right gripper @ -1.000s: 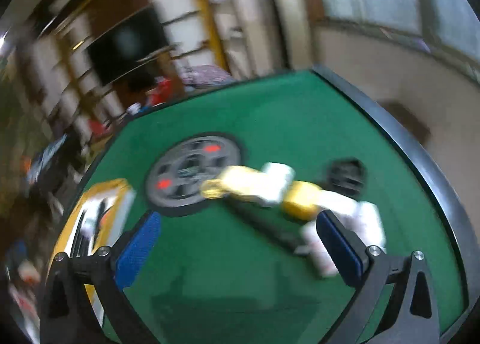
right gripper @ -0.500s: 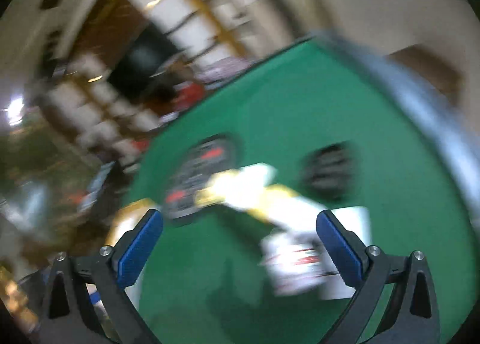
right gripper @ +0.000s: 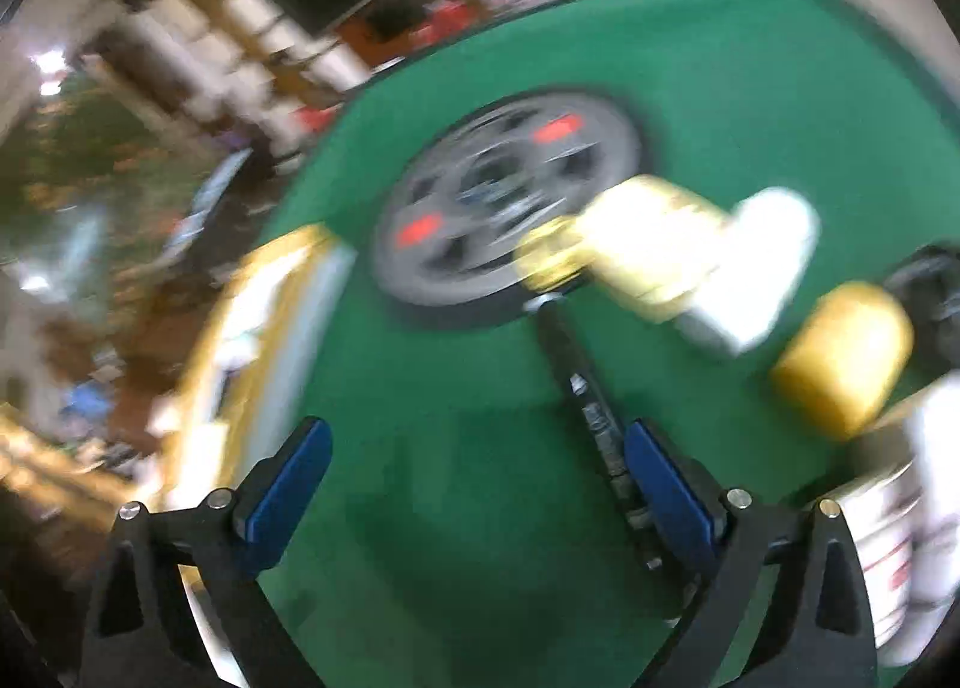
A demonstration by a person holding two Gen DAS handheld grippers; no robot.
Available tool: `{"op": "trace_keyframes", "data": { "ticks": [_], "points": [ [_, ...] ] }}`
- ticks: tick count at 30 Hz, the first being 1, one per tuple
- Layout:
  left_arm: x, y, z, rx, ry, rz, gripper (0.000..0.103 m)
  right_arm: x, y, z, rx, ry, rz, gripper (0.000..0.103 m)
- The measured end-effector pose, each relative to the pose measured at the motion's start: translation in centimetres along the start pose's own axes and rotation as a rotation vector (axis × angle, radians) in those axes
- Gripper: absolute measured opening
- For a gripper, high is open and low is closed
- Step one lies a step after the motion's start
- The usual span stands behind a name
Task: Organize rigid objects
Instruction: 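Grasp the grey-capped black marker on the table with the left tool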
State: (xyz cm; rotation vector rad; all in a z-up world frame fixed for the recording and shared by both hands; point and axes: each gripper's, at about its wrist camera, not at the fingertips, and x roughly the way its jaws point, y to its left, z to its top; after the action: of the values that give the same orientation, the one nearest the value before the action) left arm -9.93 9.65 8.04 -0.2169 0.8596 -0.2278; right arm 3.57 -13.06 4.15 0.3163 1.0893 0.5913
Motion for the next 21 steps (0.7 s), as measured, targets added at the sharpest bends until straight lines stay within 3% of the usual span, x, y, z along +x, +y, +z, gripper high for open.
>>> {"op": "trace_keyframes", "data": {
  "ticks": [3, 8, 11, 13, 15, 16, 17, 18, 19, 20, 21],
  "points": [
    [0.8, -0.3, 0.4, 0.014, 0.013, 0.002, 0.102, -2.1, 1.4, -1.3, -0.053, -0.050, 0.007, 0.098],
    [3.9, -2.6, 0.7, 0.056, 0.081, -0.004, 0.102, -9.2, -0.7, -1.6, 0.010, -0.338, -0.034, 0.098],
    [6.9, -4.5, 1.3, 0.084, 0.110, 0.025, 0.095, -11.7, -3.6, -1.8, 0.070, -0.470, -0.074, 0.098],
    [9.1, -5.2, 1.9, 0.085, 0.135, 0.058, 0.088, -12.0, -5.7, -2.5, 0.111, -0.526, -0.144, 0.098],
    [11.1, -5.9, 2.7, 0.064, 0.169, 0.056, 0.079, -12.0, -7.2, -2.1, 0.184, -0.497, -0.212, 0.098],
    [12.0, -6.2, 3.0, 0.066, 0.174, 0.064, 0.078, -12.5, -7.9, -2.0, 0.217, -0.520, -0.167, 0.098],
    [12.8, -6.6, 3.2, 0.079, 0.172, 0.083, 0.069, -12.9, -8.4, -2.1, 0.243, -0.534, -0.140, 0.098],
    [13.9, -7.2, 3.1, 0.112, 0.182, 0.112, 0.051, -12.9, -8.8, -2.1, 0.261, -0.537, -0.132, 0.098],
    [14.3, -7.5, 2.8, 0.140, 0.182, 0.131, 0.049, -12.8, -9.2, -2.1, 0.288, -0.533, -0.137, 0.098],
    [14.2, -8.1, 2.5, 0.185, 0.156, 0.148, 0.033, -12.9, -9.6, -2.2, 0.306, -0.533, -0.132, 0.098],
    [14.1, -8.6, 2.1, 0.230, 0.154, 0.148, 0.024, -13.0, -10.0, -2.2, 0.319, -0.534, -0.119, 0.098]
  ]
}}
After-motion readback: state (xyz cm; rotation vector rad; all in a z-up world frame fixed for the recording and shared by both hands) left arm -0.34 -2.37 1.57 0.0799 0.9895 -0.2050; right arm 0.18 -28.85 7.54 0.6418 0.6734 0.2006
